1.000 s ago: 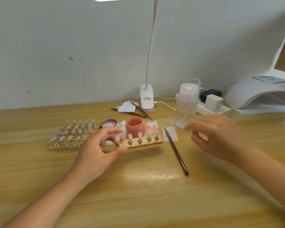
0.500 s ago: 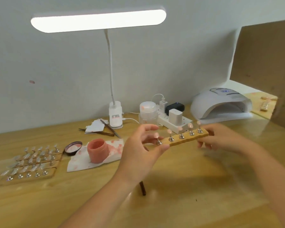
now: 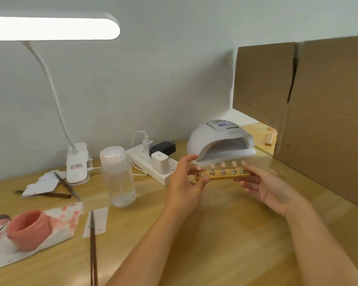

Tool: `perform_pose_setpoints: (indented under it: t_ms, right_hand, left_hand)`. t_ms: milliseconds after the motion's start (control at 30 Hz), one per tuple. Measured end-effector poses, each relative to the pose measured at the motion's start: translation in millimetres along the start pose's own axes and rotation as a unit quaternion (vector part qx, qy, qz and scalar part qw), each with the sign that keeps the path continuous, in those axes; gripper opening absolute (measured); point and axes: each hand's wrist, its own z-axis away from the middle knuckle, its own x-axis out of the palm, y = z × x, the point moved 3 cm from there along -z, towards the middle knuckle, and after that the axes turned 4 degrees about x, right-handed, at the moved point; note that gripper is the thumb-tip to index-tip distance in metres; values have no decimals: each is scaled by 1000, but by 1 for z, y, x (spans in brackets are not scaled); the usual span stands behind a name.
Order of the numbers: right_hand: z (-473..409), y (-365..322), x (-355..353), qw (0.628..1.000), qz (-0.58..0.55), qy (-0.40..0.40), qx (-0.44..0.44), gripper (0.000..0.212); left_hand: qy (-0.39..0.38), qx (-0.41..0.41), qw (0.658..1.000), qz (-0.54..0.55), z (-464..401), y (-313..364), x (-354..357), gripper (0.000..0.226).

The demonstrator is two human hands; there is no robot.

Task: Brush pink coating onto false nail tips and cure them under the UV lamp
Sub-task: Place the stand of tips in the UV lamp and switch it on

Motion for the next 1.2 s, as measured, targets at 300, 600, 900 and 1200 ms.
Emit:
perform_pose_setpoints:
  t_ms: [300, 600, 900, 1200]
  right_hand:
    - [-24, 6, -19, 999, -40, 19, 20, 8]
    - [-51, -1, -36, 981, -61, 183, -30, 1]
    - [-107, -16, -5, 984, -20, 175, -37, 19]
    - [-142, -33, 4, 960, 45, 270, -52, 16]
  left_hand:
    - [3, 13, 999, 29, -25, -26, 15, 66]
    - [-7, 0, 999, 39, -22, -32, 15, 56]
    - [-13, -8, 997, 71, -26, -38, 18, 56]
    - [7, -9, 999, 46, -26, -43, 19, 60]
